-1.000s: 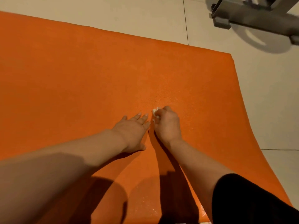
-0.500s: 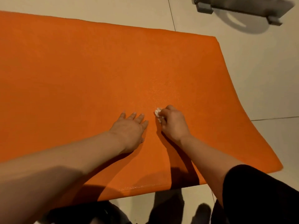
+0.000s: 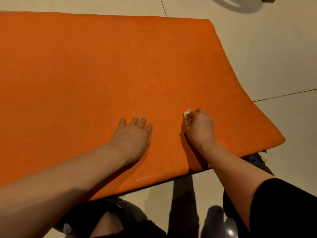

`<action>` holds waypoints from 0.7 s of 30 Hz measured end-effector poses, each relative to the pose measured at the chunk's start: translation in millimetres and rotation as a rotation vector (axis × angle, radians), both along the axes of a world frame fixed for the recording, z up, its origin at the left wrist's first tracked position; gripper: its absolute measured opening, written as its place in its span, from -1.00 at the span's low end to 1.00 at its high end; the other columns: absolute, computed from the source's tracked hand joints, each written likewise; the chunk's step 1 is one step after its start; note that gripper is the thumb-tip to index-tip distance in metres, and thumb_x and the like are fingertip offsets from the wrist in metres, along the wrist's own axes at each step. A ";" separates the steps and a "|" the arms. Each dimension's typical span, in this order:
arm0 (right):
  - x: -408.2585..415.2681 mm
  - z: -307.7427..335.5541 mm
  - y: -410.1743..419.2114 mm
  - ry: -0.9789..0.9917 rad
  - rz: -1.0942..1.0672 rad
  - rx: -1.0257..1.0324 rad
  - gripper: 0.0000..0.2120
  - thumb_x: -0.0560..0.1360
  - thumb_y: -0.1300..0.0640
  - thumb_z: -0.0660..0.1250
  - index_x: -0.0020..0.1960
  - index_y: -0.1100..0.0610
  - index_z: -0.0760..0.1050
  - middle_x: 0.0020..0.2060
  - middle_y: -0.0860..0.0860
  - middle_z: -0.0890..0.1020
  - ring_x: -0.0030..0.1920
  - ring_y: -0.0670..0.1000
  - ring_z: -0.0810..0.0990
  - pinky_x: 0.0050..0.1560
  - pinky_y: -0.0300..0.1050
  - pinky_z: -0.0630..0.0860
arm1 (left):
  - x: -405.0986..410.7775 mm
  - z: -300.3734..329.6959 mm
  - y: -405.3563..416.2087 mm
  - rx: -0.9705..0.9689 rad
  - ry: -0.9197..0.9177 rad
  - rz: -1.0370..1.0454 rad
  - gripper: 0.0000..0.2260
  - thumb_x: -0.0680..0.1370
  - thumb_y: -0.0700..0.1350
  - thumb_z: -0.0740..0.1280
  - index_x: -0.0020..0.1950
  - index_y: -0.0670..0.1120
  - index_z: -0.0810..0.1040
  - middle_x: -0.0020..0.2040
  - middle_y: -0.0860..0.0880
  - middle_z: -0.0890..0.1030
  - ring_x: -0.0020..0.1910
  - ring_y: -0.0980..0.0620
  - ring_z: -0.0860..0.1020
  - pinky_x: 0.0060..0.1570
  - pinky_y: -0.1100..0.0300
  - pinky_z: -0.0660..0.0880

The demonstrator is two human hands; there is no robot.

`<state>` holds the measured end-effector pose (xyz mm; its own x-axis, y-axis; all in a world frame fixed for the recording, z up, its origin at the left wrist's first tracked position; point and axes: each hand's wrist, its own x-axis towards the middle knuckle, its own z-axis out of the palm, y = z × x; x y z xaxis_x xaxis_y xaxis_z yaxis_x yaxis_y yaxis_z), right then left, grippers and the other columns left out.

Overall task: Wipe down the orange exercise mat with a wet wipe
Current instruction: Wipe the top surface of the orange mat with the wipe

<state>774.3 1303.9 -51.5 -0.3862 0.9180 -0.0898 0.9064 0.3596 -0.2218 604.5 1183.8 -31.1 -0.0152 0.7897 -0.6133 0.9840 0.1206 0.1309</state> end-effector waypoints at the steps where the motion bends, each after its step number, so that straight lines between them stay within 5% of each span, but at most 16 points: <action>1: -7.5 -0.3 -12.1 0.043 0.045 -0.023 -0.79 0.59 0.22 0.24 -0.04 0.32 0.61 -0.07 0.21 0.53 -0.04 0.23 0.57 -0.16 -0.02 0.41 | 1.9 0.8 -0.4 -0.001 0.008 -0.010 -0.48 0.68 0.07 0.00 0.59 -0.02 -0.10 0.59 -0.09 -0.13 0.56 -0.12 -0.07 0.48 -0.21 -0.06; 5: -31.8 -4.7 -66.0 0.103 0.393 -0.150 -0.90 0.52 0.31 0.29 -0.08 0.29 0.59 -0.13 0.18 0.50 -0.13 0.22 0.51 -0.21 -0.08 0.30 | 8.7 4.4 -3.9 -0.003 0.031 -0.048 -0.46 0.67 0.09 0.03 0.59 -0.02 -0.06 0.59 -0.10 -0.07 0.56 -0.10 -0.02 0.48 -0.19 -0.06; 11: 21.3 3.0 -38.4 0.020 0.010 0.018 -0.82 0.58 0.25 0.26 0.02 0.33 0.60 -0.06 0.19 0.52 0.04 0.23 0.57 -0.12 -0.05 0.42 | 16.8 4.4 -33.9 0.075 0.021 -0.086 -0.49 0.68 0.07 -0.03 0.59 -0.02 -0.10 0.59 -0.08 -0.09 0.56 -0.06 -0.03 0.50 -0.16 -0.05; 13: 15.1 7.5 -59.6 0.054 0.026 0.018 -0.83 0.56 0.25 0.27 0.04 0.30 0.60 -0.04 0.17 0.53 0.04 0.19 0.57 -0.03 0.00 0.50 | 19.2 3.8 -42.3 0.123 0.007 -0.052 -0.50 0.68 0.07 -0.04 0.59 0.00 -0.08 0.59 -0.07 -0.07 0.56 -0.05 -0.03 0.51 -0.12 -0.05; 18: 5.3 13.8 -117.9 0.119 0.324 -0.134 -0.85 0.51 0.28 0.31 0.03 0.29 0.60 -0.08 0.15 0.53 -0.11 0.13 0.51 -0.17 -0.11 0.37 | 29.2 1.5 -55.0 0.164 0.018 -0.040 -0.51 0.68 0.09 -0.04 0.59 0.03 -0.06 0.59 -0.06 -0.04 0.56 -0.04 -0.02 0.48 -0.13 -0.07; 21: 36.0 18.0 -97.8 0.055 0.131 -0.107 -0.76 0.53 0.25 0.29 0.18 0.25 0.56 0.02 0.09 0.49 -0.08 -0.01 0.36 -0.09 -0.19 0.27 | 30.7 2.0 -60.6 0.165 0.002 -0.050 -0.51 0.67 0.10 -0.03 0.59 0.05 -0.05 0.59 -0.06 -0.05 0.57 -0.04 -0.02 0.48 -0.13 -0.09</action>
<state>810.3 1206.1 -33.5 -0.5091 0.8457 -0.1599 0.8386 0.4456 -0.3133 635.3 1123.2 -29.1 0.0259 0.8794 -0.4753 0.9885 0.0484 0.1434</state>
